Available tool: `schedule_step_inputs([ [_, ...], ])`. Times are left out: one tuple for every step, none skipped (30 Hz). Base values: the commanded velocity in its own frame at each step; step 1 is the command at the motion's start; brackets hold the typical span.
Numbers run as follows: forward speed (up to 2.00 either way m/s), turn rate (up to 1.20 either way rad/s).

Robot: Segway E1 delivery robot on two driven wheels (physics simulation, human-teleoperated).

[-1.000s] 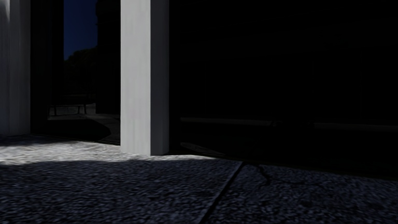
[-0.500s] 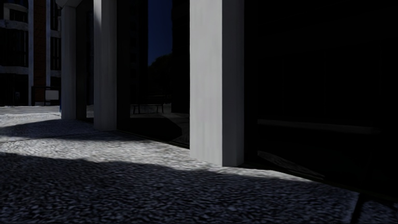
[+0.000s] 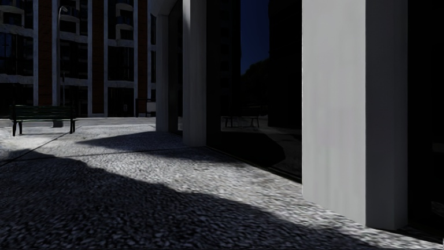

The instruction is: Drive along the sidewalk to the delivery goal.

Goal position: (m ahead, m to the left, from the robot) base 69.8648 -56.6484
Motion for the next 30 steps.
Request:
schedule_step_inputs([
  [1.31, 0.79],
  [1.31, 0.79],
  [1.33, 0.79],
  [1.34, 0.79],
  [1.35, 0.79],
  [1.35, 0.79],
  [1.35, 0.79],
  [1.36, 0.79],
  [1.36, 0.79],
  [1.37, 0.79],
  [1.37, 0.79],
  [1.37, 0.79],
  [1.38, 0.79],
  [1.38, 0.79],
  [1.4, 0.74],
  [2.0, 0.17],
  [2.0, 0.17],
  [2.0, 0.0],
  [2.0, 0.0],
  [2.0, 0.0],
  [2.0, 0.0],
  [2.0, 0.0],
  [2.0, 0.0],
  [2.0, 0.0],
  [2.0, 0.0],
  [2.0, 0.0],
  [2.0, 0.0],
  [2.0, 0.0],
  [2.0, 0.0],
  [2.0, 0.0],
])
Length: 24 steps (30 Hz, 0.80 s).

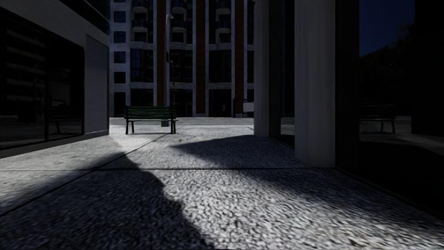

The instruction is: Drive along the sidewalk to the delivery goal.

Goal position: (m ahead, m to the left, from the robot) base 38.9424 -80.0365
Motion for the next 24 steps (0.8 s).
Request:
schedule_step_inputs([
  [2.0, 0.0],
  [2.0, 0.0],
  [2.0, 0.0],
  [2.0, 0.0],
  [2.0, 0.0],
  [2.0, 0.0],
  [2.0, 0.0],
  [2.0, 0.0],
  [2.0, 0.0],
  [2.0, 0.0],
  [2.0, 0.0],
  [2.0, 0.0],
  [2.0, 0.0],
  [2.0, 0.0],
  [2.0, 0.0],
  [2.0, 0.0],
  [2.0, 0.0],
  [2.0, 0.0],
  [2.0, 0.0],
  [2.0, 0.0],
  [2.0, 0.0],
  [2.0, 0.0],
  [2.0, 0.0],
  [2.0, 0.0],
])
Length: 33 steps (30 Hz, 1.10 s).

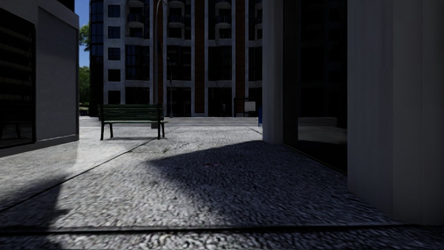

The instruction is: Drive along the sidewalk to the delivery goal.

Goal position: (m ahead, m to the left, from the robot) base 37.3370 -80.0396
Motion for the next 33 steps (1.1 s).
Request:
schedule_step_inputs([
  [2.0, 0.0],
  [2.0, 0.0],
  [2.0, 0.0],
  [2.0, 0.0],
  [2.0, 0.0],
  [2.0, 0.0],
  [2.0, 0.0],
  [2.0, 0.0],
  [2.0, 0.0],
  [2.0, 0.0],
  [2.0, 0.0],
  [2.0, 0.0],
  [2.0, 0.0],
  [2.0, 0.0],
  [2.0, 0.0],
  [2.0, 0.0],
  [2.0, 0.0],
  [2.0, 0.0],
  [2.0, 0.0],
  [2.0, 0.0],
  [2.0, 0.0],
  [2.0, 0.0],
  [2.0, 0.0],
  [2.0, 0.0],
  [2.0, 0.0],
  [2.0, 0.0],
  [2.0, 0.0],
  [2.0, 0.0],
  [2.0, 0.0],
  [2.0, 0.0],
  [2.0, 0.0],
  [2.0, 0.0],
  [2.0, 0.0],
])
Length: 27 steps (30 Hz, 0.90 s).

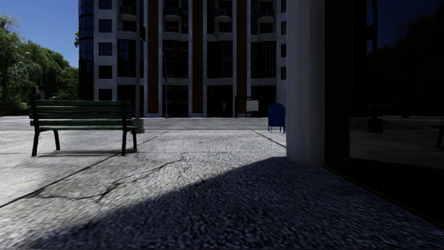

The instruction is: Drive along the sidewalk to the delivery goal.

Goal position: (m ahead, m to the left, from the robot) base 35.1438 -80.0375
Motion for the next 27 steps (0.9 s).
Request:
schedule_step_inputs([
  [2.0, 0.0],
  [2.0, 0.0],
  [2.0, 0.0],
  [2.0, 0.0],
  [2.0, 0.0],
  [2.0, 0.0],
  [2.0, 0.0],
  [2.0, 0.0],
  [2.0, 0.0],
  [2.0, 0.0],
  [2.0, 0.0],
  [2.0, 0.0],
  [2.0, 0.0],
  [2.0, 0.0],
  [2.0, 0.0],
  [2.0, 0.0],
  [2.0, 0.0],
  [2.0, 0.0],
  [2.0, 0.0],
  [2.0, 0.0],
  [2.0, 0.0],
  [2.0, 0.0],
  [2.0, 0.0],
  [2.0, 0.0],
  [2.0, 0.0],
  [2.0, 0.0],
  [2.0, 0.0],
])
